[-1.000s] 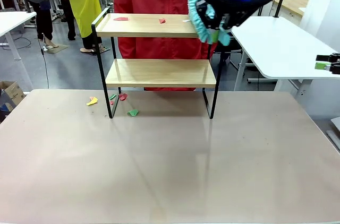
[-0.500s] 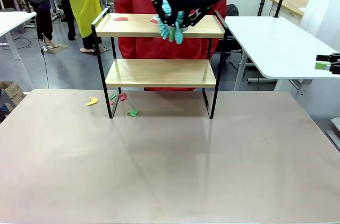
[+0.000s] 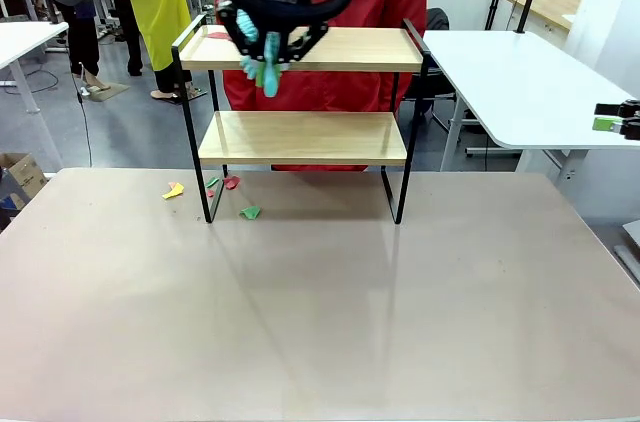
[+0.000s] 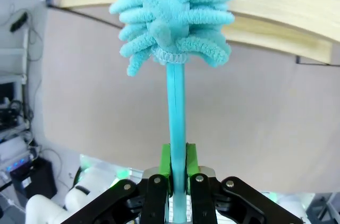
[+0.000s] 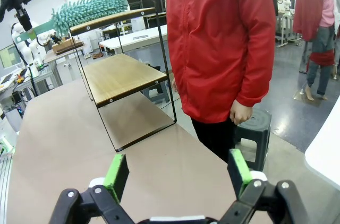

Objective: Clean the shelf.
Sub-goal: Clean the specific section of the Shelf indicated by the human with the Duster.

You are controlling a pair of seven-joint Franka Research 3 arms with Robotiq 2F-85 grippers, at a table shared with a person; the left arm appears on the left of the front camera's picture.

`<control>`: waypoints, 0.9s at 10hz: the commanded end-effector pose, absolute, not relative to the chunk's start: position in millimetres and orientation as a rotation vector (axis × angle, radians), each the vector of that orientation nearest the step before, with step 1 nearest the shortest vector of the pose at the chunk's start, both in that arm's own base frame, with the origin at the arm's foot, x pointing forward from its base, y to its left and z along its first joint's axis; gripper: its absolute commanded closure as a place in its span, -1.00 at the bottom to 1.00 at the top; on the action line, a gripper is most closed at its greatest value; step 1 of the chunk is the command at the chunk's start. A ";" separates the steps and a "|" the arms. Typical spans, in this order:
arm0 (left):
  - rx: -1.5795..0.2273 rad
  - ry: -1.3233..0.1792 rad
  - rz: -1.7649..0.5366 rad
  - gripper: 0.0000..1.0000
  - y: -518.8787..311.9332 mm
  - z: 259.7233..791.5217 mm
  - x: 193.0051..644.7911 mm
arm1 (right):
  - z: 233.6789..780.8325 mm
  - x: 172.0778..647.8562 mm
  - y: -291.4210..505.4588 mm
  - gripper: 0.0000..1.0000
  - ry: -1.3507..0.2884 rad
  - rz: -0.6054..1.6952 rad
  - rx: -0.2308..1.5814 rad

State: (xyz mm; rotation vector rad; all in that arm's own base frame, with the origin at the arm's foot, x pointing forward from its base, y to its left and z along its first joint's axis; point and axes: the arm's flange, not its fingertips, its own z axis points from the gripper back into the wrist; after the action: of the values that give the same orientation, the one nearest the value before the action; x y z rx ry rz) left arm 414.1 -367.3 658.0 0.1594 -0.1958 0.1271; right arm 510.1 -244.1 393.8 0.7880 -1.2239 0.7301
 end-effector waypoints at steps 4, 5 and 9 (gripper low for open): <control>0.276 -0.220 0.260 0.74 -284.4 653.0 386.5 | 396.7 509.3 -241.5 -1.00 -1.228 0.733 0.787; 0.305 -0.262 0.307 0.74 -276.7 657.2 379.4 | 396.7 509.3 -241.5 -1.00 -1.228 0.733 0.787; 0.251 -0.387 0.338 0.74 -276.9 682.9 356.0 | 396.7 509.3 -241.5 -1.00 -1.228 0.733 0.787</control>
State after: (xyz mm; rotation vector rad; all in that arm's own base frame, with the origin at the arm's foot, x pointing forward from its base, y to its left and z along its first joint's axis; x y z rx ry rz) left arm 360.0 -283.9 688.2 0.2546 -0.3438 0.3116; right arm 510.1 -244.1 393.8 0.7880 -1.2238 0.7300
